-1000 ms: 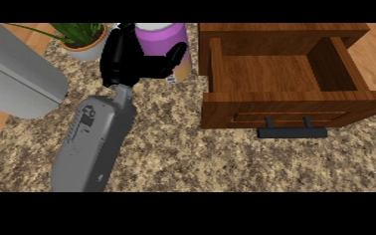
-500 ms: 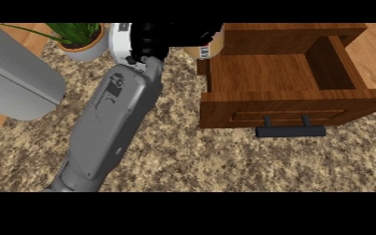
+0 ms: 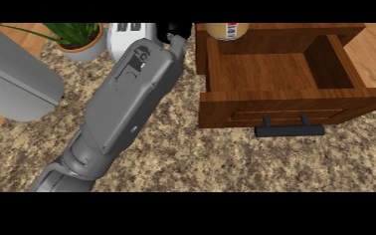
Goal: Pick up the can, place it into the drawer and close the drawer
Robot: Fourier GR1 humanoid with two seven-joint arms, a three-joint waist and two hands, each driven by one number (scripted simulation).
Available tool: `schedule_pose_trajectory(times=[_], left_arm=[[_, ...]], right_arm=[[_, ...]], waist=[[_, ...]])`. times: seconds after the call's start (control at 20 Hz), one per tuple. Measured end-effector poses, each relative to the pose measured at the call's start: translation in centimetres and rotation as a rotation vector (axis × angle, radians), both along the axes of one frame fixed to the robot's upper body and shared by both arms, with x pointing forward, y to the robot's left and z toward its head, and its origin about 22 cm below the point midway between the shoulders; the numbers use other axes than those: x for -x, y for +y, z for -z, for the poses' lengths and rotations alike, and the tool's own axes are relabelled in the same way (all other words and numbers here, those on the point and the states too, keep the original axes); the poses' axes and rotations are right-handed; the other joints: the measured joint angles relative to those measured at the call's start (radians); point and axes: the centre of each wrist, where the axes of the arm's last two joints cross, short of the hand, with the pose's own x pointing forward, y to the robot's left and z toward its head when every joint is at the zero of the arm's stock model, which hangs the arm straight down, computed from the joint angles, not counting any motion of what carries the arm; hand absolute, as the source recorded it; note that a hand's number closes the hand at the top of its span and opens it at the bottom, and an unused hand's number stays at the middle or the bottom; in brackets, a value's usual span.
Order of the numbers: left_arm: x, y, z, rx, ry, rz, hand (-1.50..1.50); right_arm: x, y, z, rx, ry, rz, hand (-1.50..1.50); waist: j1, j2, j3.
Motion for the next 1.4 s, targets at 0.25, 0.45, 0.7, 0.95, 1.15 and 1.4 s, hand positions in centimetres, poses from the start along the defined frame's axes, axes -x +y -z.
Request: schedule_pose_trajectory(times=[0.25, 0.45, 0.7, 0.95, 1.15, 1.4], left_arm=[[-0.6, -1.6, -0.5, -0.018, 0.011, 0.009, 1.5], [-1.0, -2.5, -0.2, -0.029, 0.019, 0.006, 1.5], [-1.2, -3.9, -0.6, -0.042, 0.039, 0.0, 1.5], [-1.3, -4.4, 0.7, -0.065, 0.055, -0.016, 1.5], [-1.3, -4.6, 1.4, -0.076, 0.076, -0.021, 1.5], [-1.5, -4.9, 2.2, -0.125, 0.087, -0.043, -1.5]], right_arm=[[0.1, -0.1, -0.1, 0.003, -0.005, -0.015, -1.5], [-0.2, -0.1, 0.0, 0.007, -0.005, -0.02, -1.5], [-0.6, 0.0, -0.1, 0.011, -0.006, -0.029, -1.5], [-0.5, 0.1, 0.1, 0.003, -0.009, -0.039, -1.5], [-0.8, 0.0, -0.1, 0.005, -0.015, -0.047, -1.5], [-1.1, -0.2, -0.7, 0.009, -0.013, -0.039, -1.5]], waist=[[-0.008, 0.001, 0.0], [-0.014, 0.003, 0.0], [-0.028, 0.005, 0.001], [-0.041, 0.007, 0.001], [-0.042, 0.008, 0.001], [-0.049, 0.011, 0.001]])
